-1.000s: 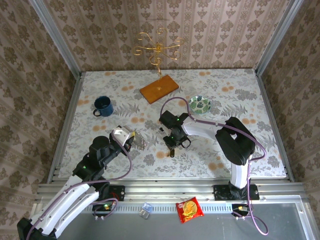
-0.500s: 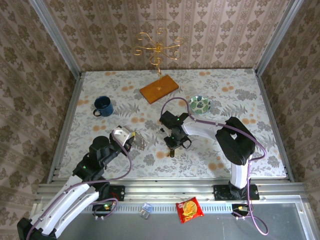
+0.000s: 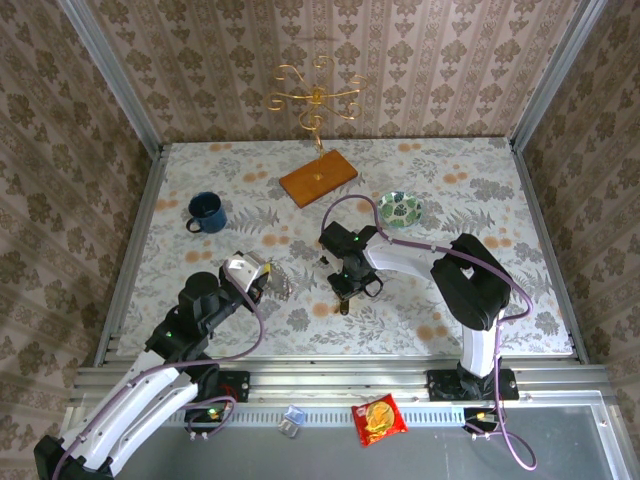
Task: Put the keys on the keyring
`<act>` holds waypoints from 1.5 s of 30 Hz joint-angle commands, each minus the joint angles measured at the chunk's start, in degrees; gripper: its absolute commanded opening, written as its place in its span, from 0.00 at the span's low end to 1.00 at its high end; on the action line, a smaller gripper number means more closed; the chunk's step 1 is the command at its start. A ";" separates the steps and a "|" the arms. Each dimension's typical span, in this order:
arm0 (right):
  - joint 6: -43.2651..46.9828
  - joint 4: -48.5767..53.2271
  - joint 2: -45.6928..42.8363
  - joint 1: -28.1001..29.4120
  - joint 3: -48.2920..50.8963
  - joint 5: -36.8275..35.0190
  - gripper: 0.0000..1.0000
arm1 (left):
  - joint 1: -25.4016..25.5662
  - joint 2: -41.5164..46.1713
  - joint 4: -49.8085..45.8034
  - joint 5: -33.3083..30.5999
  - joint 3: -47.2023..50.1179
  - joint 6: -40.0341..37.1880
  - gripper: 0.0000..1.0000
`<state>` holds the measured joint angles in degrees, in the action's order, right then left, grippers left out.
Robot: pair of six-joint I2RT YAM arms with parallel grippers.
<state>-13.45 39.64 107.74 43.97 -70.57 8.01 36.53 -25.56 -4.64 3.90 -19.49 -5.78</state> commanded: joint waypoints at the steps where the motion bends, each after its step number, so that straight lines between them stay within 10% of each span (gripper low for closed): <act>1: 0.36 0.98 1.24 -0.39 -1.52 1.02 0.09 | -0.50 -0.01 1.71 0.93 -1.78 -0.55 0.00; 23: 7.23 -6.27 -13.60 -0.57 5.84 4.06 0.00 | -0.50 -0.92 1.50 3.97 -2.70 -1.59 0.00; 32: 16.34 -8.55 -27.49 -0.47 10.26 15.58 0.00 | -0.50 -3.14 3.70 12.87 -3.58 -0.72 0.00; 45: 32.61 -12.38 -33.98 1.72 8.08 8.73 0.00 | 0.03 -8.16 5.75 26.05 -5.08 2.60 0.00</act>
<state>12.12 29.56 75.35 44.49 -60.69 19.46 36.34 -33.63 -2.07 25.87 -21.54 -5.08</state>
